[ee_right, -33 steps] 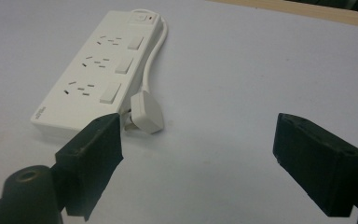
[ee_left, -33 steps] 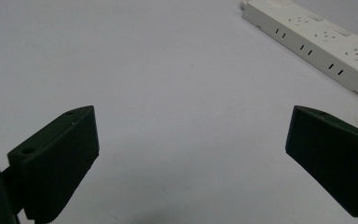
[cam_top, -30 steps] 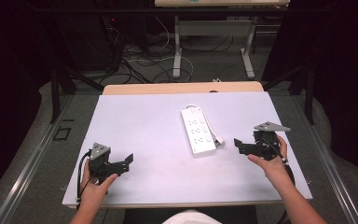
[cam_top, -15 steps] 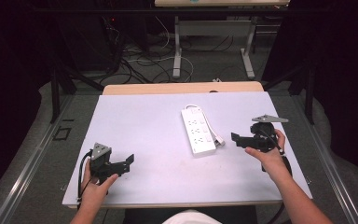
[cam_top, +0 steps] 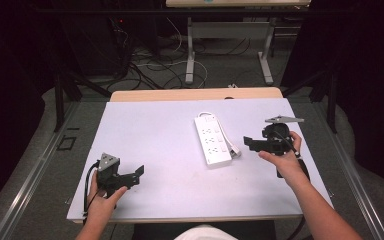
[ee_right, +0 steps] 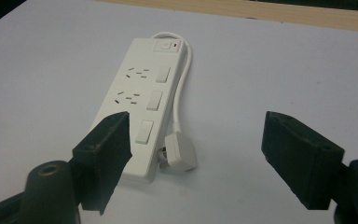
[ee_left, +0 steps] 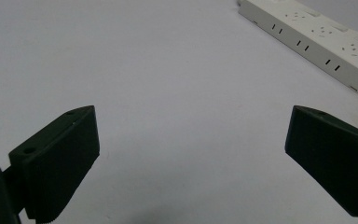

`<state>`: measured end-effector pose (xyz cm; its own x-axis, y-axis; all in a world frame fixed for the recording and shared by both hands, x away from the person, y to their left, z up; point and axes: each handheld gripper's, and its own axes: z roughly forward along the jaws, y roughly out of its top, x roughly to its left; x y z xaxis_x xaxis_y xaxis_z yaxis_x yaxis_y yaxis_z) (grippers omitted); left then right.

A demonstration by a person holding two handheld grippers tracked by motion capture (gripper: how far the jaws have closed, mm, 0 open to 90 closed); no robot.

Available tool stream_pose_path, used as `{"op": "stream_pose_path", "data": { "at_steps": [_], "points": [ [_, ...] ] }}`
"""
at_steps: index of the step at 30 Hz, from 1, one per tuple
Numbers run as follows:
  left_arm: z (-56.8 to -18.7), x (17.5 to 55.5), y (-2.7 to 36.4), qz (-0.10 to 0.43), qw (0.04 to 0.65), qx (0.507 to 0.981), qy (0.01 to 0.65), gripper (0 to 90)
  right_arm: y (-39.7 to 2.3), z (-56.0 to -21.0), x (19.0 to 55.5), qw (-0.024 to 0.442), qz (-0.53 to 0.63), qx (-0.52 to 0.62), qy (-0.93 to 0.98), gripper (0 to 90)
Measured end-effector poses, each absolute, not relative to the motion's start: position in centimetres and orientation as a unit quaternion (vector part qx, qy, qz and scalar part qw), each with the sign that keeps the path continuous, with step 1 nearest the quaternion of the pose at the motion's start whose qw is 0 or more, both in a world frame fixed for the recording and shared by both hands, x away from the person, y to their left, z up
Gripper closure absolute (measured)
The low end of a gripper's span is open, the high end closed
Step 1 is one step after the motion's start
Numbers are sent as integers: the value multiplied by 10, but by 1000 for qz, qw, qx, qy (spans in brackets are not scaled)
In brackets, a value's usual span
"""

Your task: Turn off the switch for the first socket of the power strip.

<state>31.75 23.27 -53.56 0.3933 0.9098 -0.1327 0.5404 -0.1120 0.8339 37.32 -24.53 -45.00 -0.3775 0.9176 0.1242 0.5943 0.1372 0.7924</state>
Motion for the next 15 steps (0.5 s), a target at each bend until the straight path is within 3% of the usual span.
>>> {"op": "stream_pose_path", "data": {
  "at_steps": [15],
  "points": [
    [-536,318,232,212,430,717,505,30,-240,-442,384,192,403,520,728,338]
  ]
}}
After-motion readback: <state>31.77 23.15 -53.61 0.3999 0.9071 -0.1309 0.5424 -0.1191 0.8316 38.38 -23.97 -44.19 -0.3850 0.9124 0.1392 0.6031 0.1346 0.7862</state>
